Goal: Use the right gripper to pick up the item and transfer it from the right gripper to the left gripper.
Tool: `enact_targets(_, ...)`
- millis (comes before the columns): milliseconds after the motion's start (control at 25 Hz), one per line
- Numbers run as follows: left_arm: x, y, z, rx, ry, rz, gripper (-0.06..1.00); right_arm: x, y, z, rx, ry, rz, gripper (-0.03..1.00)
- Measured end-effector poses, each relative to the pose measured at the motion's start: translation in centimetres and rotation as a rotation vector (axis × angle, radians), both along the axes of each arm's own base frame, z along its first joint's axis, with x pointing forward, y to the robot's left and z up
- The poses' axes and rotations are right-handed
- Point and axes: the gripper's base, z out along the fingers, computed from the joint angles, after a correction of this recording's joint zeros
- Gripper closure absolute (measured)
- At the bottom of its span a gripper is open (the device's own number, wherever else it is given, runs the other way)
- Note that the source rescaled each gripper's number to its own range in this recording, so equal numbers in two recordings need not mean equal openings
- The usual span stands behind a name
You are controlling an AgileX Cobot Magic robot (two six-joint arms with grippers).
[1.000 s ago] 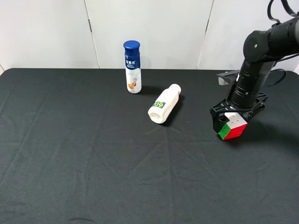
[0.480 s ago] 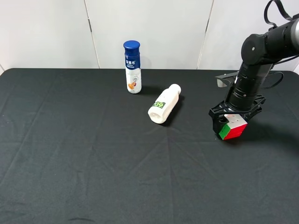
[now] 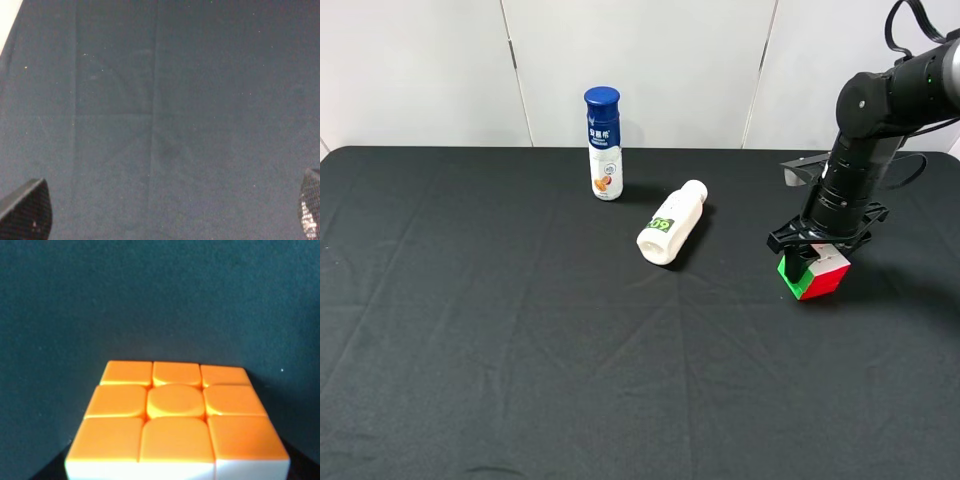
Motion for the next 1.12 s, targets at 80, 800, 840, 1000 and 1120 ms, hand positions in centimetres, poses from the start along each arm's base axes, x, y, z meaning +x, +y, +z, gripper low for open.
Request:
enact_targets(80,0.0,0.0,0.0,0.000,0.000,0.000,-0.01,-0.1,0.0,0.1,-0.004,0.015,0.001,0.96)
enact_targets(800,0.0,0.0,0.0,0.000,0.000,0.000,-0.01,-1.9,0.9,11.5,0.175,-0.124,-0.061,0.96)
enact_targets(840,0.0,0.0,0.0,0.000,0.000,0.000,-0.01,-2.2,1.0,12.1,0.192,-0.136,-0.062,0.96)
enact_targets(1000,0.0,0.0,0.0,0.000,0.000,0.000,-0.01,-3.3,1.3,14.3,0.258,-0.180,-0.045,0.96)
enact_targets(1120,0.0,0.0,0.0,0.000,0.000,0.000,-0.01,-4.3,1.5,15.7,0.305,-0.191,-0.020,0.96)
